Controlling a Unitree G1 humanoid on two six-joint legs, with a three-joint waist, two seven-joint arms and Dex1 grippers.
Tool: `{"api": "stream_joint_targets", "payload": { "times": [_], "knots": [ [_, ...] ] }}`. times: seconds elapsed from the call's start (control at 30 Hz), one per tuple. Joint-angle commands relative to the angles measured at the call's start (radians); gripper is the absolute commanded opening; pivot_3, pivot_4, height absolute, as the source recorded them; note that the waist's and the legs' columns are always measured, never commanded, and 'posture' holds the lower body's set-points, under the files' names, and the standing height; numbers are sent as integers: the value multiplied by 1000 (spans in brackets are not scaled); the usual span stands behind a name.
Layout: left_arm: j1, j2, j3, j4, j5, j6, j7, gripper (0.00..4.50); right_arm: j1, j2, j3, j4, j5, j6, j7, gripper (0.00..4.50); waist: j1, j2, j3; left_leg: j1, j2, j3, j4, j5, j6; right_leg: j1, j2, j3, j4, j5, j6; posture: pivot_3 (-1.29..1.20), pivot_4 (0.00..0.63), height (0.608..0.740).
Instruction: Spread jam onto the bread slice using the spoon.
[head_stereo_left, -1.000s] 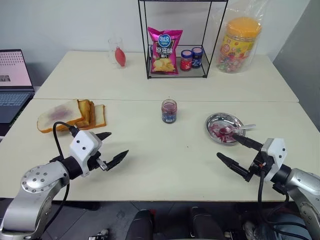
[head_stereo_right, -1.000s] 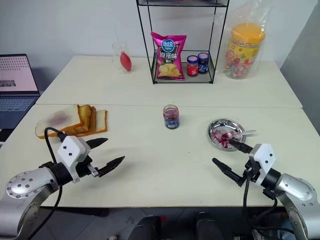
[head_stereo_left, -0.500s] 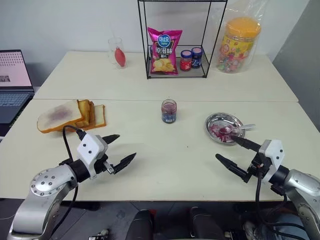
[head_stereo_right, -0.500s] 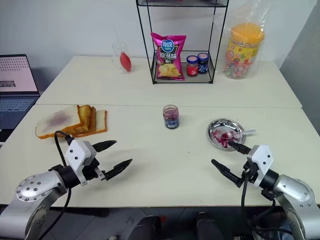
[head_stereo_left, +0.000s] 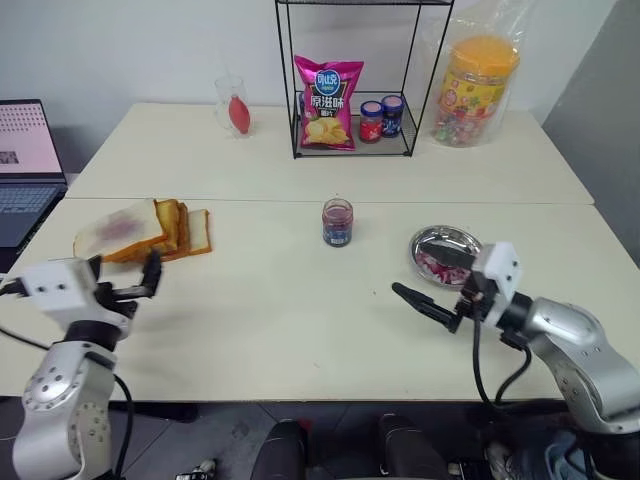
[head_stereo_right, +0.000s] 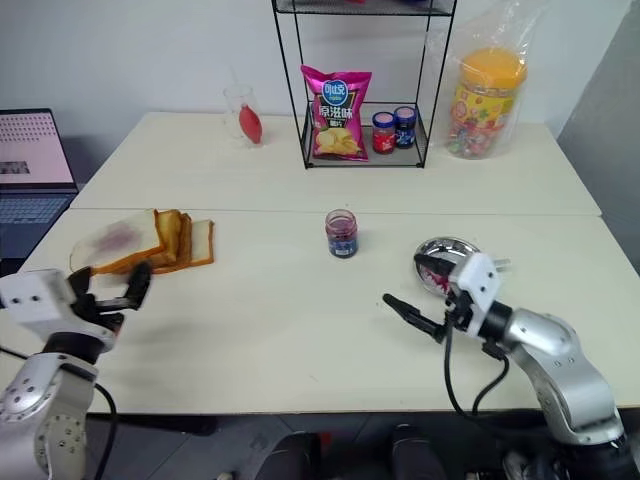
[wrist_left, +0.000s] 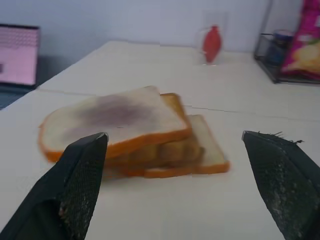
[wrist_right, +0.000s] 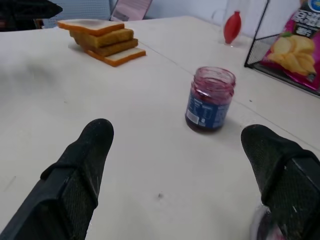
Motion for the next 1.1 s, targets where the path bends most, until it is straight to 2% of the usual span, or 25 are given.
{"api": "stream_joint_targets", "payload": {
  "times": [0.03,0.23,0.37,0.8,0.9,1.1],
  "knots": [
    [-66,27,113,71,-58,30,86,4500,-121,-2,64,-34,25,91,25,4491,0,0,0,0,0,0,0,0,0,0,0,0,0,0,0,0,150,740],
    [-159,62,152,187,-80,41,138,4500,-233,14,126,-27,11,160,26,4491,4,-4,-2,-2,-1,-1,1,0,0,0,-1,-1,-1,0,0,0,150,740],
    [-309,106,145,368,-123,81,150,4500,-327,39,154,16,4,205,25,4491,3,-5,-2,-2,-1,-3,3,0,0,0,0,-3,1,1,0,0,150,740],
    [-516,176,86,675,-110,84,150,4500,-332,28,130,-9,2,251,8,4491,0,-7,-2,-4,0,-5,7,-1,-1,0,0,-5,1,2,1,0,150,740],
    [-534,183,80,694,-105,68,150,4057,-331,26,122,-14,6,259,6,4500,0,-7,-2,-4,0,-5,8,-1,-1,1,0,-5,1,2,1,0,150,740],
    [-542,192,78,703,-105,55,150,2838,-327,23,113,-18,11,269,5,4500,0,-7,-2,-4,-1,-5,8,-1,-1,0,0,-5,1,3,1,0,150,740]
  ]
}}
